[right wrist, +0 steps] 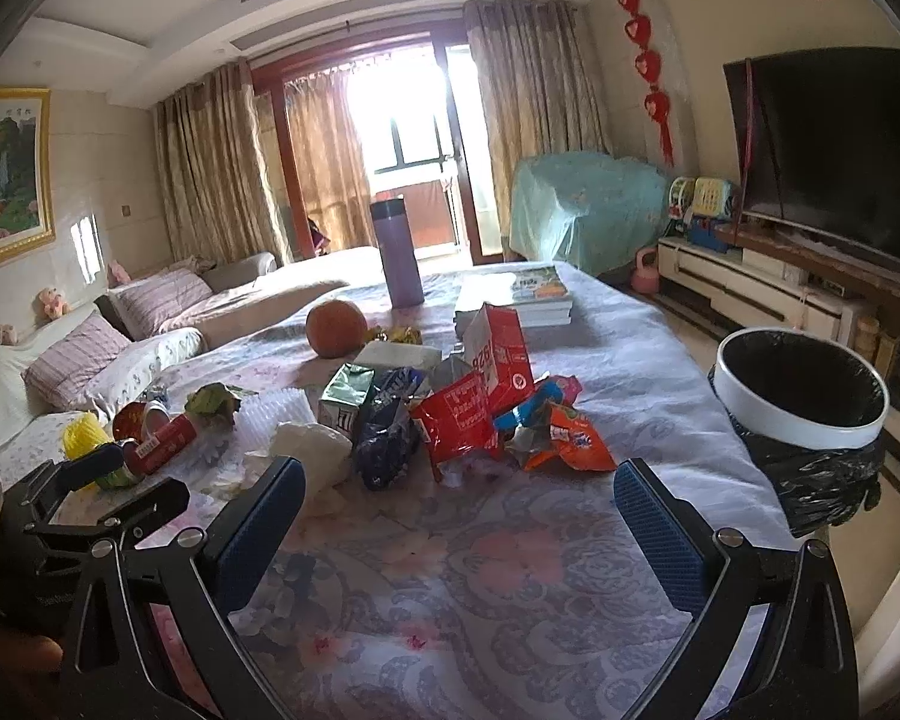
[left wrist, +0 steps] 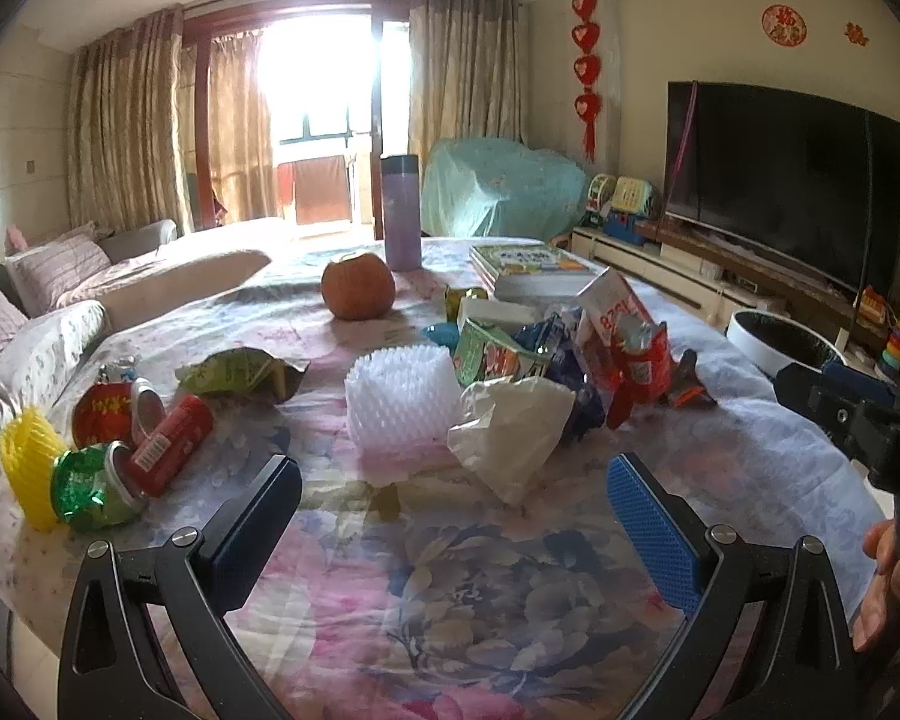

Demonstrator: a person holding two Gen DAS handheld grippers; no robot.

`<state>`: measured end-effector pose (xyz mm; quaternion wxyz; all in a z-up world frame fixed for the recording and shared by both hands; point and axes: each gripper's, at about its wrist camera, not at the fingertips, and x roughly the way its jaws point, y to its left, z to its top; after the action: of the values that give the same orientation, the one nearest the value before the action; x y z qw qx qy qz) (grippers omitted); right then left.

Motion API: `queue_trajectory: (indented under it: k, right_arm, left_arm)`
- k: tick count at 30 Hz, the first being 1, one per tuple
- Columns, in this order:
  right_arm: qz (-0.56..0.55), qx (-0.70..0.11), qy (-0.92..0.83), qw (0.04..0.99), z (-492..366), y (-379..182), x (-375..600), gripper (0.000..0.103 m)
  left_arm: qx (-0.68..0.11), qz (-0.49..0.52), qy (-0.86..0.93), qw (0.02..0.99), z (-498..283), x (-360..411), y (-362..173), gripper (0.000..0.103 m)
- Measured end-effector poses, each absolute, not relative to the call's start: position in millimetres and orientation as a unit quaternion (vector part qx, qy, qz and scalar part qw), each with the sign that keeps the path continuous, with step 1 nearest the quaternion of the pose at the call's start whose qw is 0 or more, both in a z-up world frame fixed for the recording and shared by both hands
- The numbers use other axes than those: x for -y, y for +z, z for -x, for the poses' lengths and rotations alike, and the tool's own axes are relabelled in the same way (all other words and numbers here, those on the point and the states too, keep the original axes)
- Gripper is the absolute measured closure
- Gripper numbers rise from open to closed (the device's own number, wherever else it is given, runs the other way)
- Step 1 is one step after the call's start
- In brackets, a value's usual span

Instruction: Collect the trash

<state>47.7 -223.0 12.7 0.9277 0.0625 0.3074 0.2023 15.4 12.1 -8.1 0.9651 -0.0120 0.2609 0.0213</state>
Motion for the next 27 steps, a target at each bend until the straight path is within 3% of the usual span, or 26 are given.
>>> queue_trajectory:
  k: [8,19,22,24,25,27]
  right_arm:
    - [-0.073,-0.351,0.22,0.907,-74,-8,216,0.003]
    - [-0.085,-0.403,0.242,0.879,-115,-32,205,0.014]
    - [-0.083,-0.414,0.245,0.873,-126,-38,204,0.019]
    - [-0.083,-0.42,0.245,0.87,-130,-41,203,0.037]
    - [-0.083,-0.423,0.246,0.868,-133,-42,202,0.041]
    - [-0.083,-0.428,0.248,0.865,-139,-44,201,0.043]
  left_arm:
    - [-0.296,0.018,0.011,0.955,-47,-19,-20,0.01]
    - [-0.325,0.036,-0.011,0.945,-88,-27,-33,0.011]
    - [-0.334,0.036,-0.017,0.942,-99,-25,-38,0.016]
    - [-0.342,0.033,-0.02,0.939,-106,-22,-40,0.016]
    - [-0.344,0.031,-0.021,0.938,-108,-21,-40,0.017]
    - [-0.348,0.025,-0.027,0.937,-113,-17,-41,0.021]
